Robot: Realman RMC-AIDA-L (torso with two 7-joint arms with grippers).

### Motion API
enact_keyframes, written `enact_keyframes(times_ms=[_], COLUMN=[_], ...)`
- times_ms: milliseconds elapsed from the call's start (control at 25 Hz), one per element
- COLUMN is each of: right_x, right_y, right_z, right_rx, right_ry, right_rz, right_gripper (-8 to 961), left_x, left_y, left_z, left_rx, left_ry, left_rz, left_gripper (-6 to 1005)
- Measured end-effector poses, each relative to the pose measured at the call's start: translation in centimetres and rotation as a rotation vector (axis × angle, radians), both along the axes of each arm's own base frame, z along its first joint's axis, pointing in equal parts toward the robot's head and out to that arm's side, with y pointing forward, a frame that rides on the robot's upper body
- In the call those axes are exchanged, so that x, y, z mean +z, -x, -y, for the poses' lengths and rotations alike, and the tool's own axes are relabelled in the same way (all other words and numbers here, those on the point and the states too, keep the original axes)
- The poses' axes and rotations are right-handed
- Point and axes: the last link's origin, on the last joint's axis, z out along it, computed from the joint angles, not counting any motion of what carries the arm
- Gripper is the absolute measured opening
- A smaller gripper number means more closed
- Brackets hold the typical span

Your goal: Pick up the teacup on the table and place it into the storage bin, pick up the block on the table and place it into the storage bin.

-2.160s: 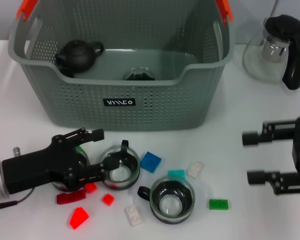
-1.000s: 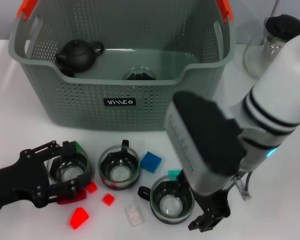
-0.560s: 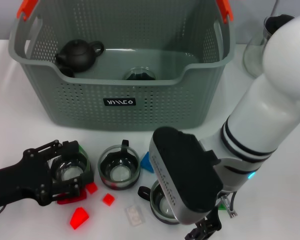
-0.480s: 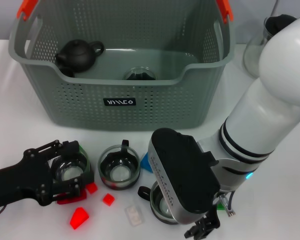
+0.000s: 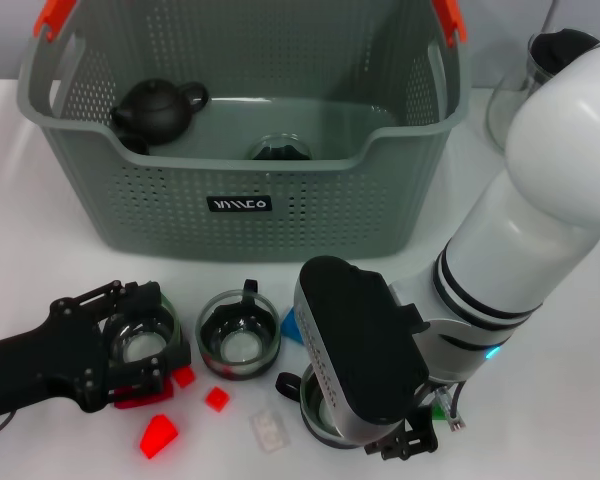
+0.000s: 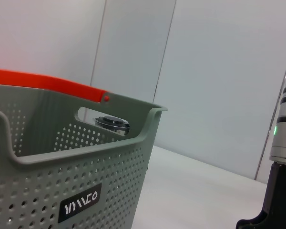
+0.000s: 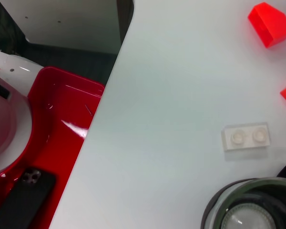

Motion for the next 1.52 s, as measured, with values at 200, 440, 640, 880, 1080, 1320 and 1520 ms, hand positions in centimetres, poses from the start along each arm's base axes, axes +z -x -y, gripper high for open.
enact_keyframes(times_ms=[200, 440, 640, 880, 1080, 1320, 1520], right_x=[0.0, 0.1, 0.6, 5.6, 12.2, 18.2, 20.3], right_y=[0.0, 0.1, 0.5, 2.4, 1.3, -0.7, 0.5], right_z=[0.0, 0.2, 0.4, 0.2, -0.9, -1.7, -3.8], right_rx=[-0.001, -0.003, -0.011, -0.089, -0.176, -0.225, -0.288], right_ry=[-0.001, 0.006, 0.014, 0.102, 0.129, 0.064, -0.117], right_rz=[-0.001, -0.003, -0.03, -0.321, -0.645, -1.135, -1.338], right_gripper=[456, 125, 65, 65, 65, 66, 66], left_x=[0.0, -0.2, -0.2, -0.2, -0.1, -0.1, -0.1], left_y=[0.0, 0.0, 0.0, 0.0, 0.0, -0.2, -0.8], left_z=[-0.1, -0.2, -0.2, -0.2, -0.3, -0.9, -1.7], left_rx=[0.0, 0.005, 0.006, 0.007, 0.008, 0.0, -0.023], left_ry=[-0.001, -0.001, -0.001, -0.002, -0.008, -0.015, -0.011], left_rz=[-0.002, 0.001, 0.0, -0.001, 0.0, -0.003, 0.003], left_gripper=[824, 824, 824, 823, 823, 823, 822])
